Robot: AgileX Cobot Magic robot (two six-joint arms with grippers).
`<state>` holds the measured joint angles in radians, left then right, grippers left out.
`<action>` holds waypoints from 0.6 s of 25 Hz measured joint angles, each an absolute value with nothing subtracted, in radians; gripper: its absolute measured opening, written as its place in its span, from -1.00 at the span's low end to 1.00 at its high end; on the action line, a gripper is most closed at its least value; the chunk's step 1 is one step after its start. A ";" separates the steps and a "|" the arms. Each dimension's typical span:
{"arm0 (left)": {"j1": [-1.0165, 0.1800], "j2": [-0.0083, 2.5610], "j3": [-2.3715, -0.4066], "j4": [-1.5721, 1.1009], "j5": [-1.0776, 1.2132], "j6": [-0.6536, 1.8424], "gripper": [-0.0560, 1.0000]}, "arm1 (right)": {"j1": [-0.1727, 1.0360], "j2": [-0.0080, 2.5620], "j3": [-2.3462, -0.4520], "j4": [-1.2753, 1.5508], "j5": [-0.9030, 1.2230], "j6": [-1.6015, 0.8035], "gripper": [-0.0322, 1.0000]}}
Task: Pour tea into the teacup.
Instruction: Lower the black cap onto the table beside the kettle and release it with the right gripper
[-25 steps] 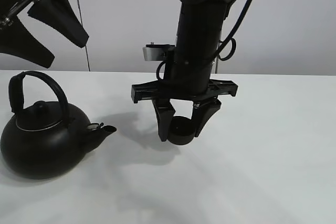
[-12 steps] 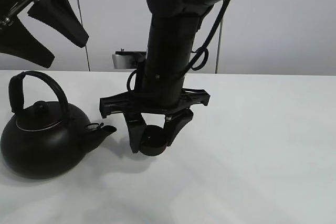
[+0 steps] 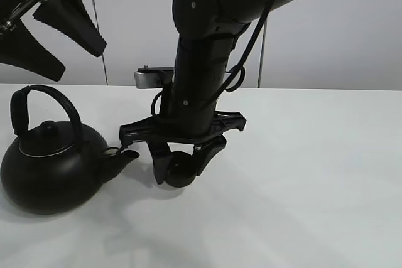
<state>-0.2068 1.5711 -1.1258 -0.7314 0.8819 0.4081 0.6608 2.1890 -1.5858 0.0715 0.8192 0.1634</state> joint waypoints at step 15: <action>-0.207 1.571 -1.126 -0.731 0.882 0.408 0.07 | 0.661 2.196 -1.586 0.059 0.803 0.186 -0.17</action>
